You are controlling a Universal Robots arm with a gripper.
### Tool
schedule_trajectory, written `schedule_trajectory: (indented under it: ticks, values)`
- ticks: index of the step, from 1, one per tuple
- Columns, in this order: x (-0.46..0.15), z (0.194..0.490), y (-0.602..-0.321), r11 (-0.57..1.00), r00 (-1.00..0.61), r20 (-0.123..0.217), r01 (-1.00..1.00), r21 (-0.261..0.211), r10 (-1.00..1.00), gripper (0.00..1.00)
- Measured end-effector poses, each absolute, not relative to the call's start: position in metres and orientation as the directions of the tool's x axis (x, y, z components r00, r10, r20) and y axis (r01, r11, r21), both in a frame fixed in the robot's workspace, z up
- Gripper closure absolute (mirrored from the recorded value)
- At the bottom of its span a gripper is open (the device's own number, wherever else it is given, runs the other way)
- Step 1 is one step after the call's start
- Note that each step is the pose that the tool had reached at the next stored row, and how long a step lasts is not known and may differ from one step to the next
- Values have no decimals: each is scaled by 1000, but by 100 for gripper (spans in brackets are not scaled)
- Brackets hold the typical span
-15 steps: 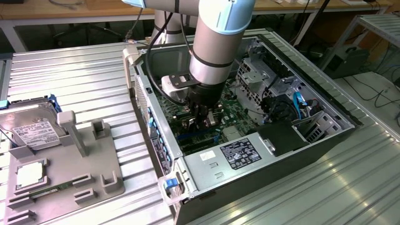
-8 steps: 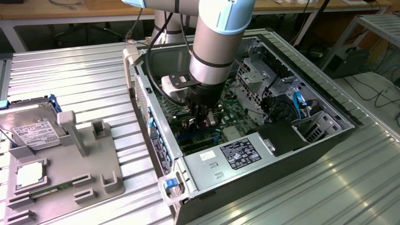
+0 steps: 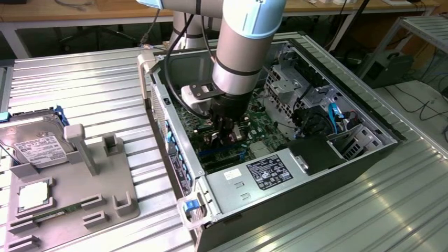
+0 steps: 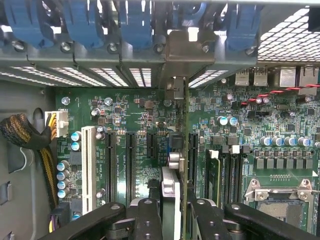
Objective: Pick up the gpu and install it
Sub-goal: 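Insert the gpu into the slot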
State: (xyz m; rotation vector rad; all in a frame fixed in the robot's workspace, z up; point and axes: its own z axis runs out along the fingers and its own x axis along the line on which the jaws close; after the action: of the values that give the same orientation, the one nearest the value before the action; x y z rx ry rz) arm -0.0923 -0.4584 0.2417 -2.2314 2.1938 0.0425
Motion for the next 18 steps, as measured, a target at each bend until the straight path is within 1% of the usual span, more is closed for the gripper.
schedule_trajectory:
  ticks: [18]
  values:
    - [-92,241,-460,-18,17,-28,-1000,11,-999,72]
